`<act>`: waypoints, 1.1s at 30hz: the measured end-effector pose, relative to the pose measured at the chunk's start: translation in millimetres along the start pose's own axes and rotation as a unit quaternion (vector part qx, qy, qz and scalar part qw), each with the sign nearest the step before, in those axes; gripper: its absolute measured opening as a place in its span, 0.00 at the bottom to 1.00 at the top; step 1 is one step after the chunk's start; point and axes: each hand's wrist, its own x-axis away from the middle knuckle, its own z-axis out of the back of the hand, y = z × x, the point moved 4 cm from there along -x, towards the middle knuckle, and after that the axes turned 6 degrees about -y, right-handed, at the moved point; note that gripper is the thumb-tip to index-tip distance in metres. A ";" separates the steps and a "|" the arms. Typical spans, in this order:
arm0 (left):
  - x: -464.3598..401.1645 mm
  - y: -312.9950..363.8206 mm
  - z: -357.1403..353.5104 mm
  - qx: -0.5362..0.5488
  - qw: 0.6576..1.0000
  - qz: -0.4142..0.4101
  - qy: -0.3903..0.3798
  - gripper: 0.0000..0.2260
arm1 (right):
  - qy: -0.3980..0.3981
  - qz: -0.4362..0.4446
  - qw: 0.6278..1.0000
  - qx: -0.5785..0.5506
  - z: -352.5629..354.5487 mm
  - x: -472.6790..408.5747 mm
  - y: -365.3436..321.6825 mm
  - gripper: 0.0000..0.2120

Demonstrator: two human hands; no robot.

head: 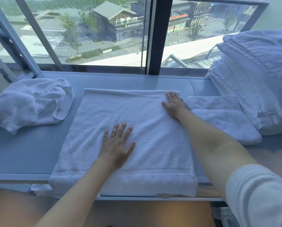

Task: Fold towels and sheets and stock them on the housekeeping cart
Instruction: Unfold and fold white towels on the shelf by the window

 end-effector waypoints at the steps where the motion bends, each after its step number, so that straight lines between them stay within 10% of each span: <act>1: 0.6 0.3 0.0 0.001 1.000 0.000 0.000 0.32 | 0.000 -0.003 1.000 0.002 -0.6 0.2 -1.3 0.32; 16: 25.3 -8.8 36.1 0.010 0.995 -0.011 0.099 0.25 | 0.033 0.185 0.981 0.041 -85.0 83.3 -50.9 0.31; 33: 121.4 -46.3 -13.3 -0.010 1.000 0.006 -0.024 0.32 | 0.020 0.164 0.985 0.039 -134.3 228.3 -27.5 0.31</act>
